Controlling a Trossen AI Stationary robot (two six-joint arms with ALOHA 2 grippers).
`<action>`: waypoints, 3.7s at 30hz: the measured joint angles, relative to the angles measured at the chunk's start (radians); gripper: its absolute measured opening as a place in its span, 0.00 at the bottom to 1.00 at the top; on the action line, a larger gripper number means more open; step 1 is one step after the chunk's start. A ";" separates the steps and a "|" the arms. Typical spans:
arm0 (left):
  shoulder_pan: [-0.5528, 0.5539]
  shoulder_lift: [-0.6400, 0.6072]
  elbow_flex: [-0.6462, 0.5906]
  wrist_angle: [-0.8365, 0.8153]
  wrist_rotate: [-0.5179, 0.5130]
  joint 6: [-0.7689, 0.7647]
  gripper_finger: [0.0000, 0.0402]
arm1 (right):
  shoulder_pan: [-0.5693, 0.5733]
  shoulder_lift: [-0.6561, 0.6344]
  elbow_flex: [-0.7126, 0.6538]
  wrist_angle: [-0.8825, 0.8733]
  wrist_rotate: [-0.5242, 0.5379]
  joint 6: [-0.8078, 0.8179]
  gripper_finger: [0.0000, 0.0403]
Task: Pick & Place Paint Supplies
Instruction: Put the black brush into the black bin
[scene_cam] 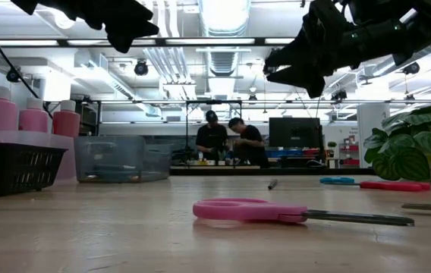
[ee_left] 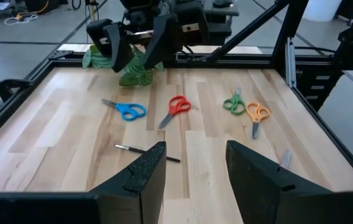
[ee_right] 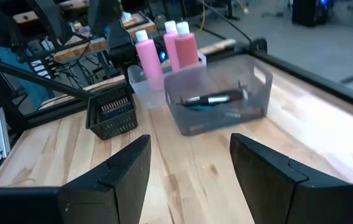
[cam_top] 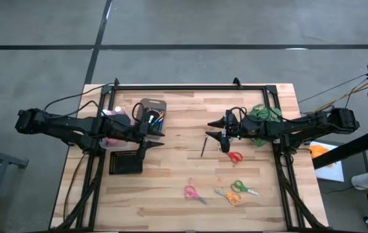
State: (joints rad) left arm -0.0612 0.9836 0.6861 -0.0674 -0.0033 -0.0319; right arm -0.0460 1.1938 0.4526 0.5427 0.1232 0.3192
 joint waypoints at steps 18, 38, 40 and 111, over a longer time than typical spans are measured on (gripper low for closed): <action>0.000 0.001 -0.006 -0.023 0.000 -0.001 0.41 | 0.006 -0.001 0.190 -0.063 -0.040 -0.136 0.54; 0.000 0.001 -0.006 -0.051 0.000 0.000 0.41 | 0.015 0.203 0.533 -0.798 -0.047 -0.837 0.54; 0.000 0.001 -0.006 -0.053 0.000 0.000 0.41 | 0.015 0.268 0.553 -0.810 -0.048 -0.861 0.54; 0.000 0.000 -0.006 -0.113 0.000 0.000 0.41 | -0.045 0.718 0.715 -1.125 -0.292 -1.079 0.54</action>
State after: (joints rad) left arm -0.0616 0.9836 0.6800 -0.1802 -0.0032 -0.0319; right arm -0.0914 1.9114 1.1671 -0.5823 -0.1690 -0.7602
